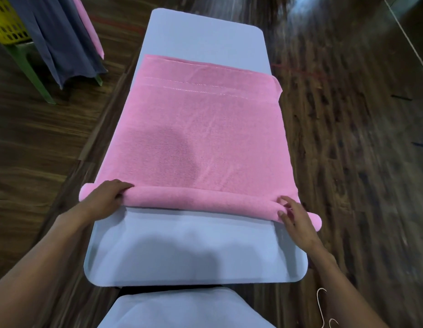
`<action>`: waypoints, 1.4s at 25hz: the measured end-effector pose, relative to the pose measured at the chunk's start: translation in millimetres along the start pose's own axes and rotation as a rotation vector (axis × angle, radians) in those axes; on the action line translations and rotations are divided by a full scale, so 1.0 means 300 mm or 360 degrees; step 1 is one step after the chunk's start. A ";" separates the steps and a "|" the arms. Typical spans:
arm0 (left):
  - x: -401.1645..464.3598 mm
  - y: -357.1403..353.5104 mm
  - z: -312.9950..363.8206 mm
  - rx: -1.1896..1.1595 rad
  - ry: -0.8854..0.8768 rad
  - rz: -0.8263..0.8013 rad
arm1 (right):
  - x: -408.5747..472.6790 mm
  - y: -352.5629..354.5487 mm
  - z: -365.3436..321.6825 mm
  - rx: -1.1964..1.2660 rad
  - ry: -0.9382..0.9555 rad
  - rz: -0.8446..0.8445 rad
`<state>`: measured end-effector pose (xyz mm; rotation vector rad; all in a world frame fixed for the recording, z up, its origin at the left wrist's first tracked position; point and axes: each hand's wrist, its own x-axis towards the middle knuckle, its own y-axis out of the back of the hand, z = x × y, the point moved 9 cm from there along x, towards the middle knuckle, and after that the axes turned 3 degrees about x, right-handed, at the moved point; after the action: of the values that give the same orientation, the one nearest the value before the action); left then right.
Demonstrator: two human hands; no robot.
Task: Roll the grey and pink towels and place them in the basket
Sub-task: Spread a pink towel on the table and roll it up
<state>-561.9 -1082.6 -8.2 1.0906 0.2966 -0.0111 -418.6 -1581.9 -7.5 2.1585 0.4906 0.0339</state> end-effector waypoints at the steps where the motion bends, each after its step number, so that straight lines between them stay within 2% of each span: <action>1: 0.019 0.021 0.014 -0.0069 0.0030 0.0084 | 0.017 0.024 0.005 0.0127 -0.0054 0.0088; 3: 0.028 0.087 0.051 -0.0008 0.0020 0.0396 | 0.036 0.063 0.003 0.0136 -0.0154 0.0321; 5: -0.007 0.114 0.092 0.0184 0.0016 0.0667 | 0.022 0.073 -0.030 -0.0232 -0.0155 0.0554; 7: -0.062 0.077 0.121 0.0232 0.0020 0.0772 | -0.019 0.045 -0.077 -0.0582 -0.0086 0.0672; 11: -0.091 0.000 0.110 0.0276 -0.0101 0.0614 | -0.048 -0.021 -0.079 -0.0530 0.0080 0.0540; 16: -0.018 0.045 0.101 0.0227 -0.0076 0.0507 | 0.016 -0.014 -0.074 -0.0445 0.0060 0.0401; 18: -0.014 0.033 0.073 0.0243 -0.0113 0.0379 | 0.010 -0.013 -0.069 -0.0451 0.0019 0.0333; 22: 0.009 -0.004 0.014 0.0145 -0.0146 0.0006 | 0.007 -0.030 -0.004 -0.0310 -0.0021 -0.0032; 24: 0.056 0.001 0.001 -0.0022 -0.0002 -0.0108 | 0.035 -0.003 0.009 -0.0033 -0.0130 0.0031; 26: 0.095 0.042 0.002 -0.0246 0.0142 -0.0013 | 0.048 0.047 -0.005 0.0021 -0.0263 0.0363; 27: 0.096 0.075 0.013 -0.0309 0.0165 0.0128 | 0.041 0.070 -0.028 -0.0148 -0.0310 0.0540; 29: 0.056 0.137 0.061 -0.0046 0.0055 0.0511 | 0.019 0.064 -0.076 -0.0471 -0.0292 0.0709; 31: -0.020 0.110 0.111 0.0275 -0.0108 0.0701 | -0.014 0.017 -0.084 -0.0499 -0.0194 0.0687; 35: -0.054 0.030 0.116 0.0342 -0.0202 0.0582 | -0.031 -0.036 -0.047 -0.0476 0.0053 0.0517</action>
<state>-567.9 -1111.2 18.4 1.3387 -0.0221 0.2176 -433.6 -1568.7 -6.1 1.9229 0.1371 0.3043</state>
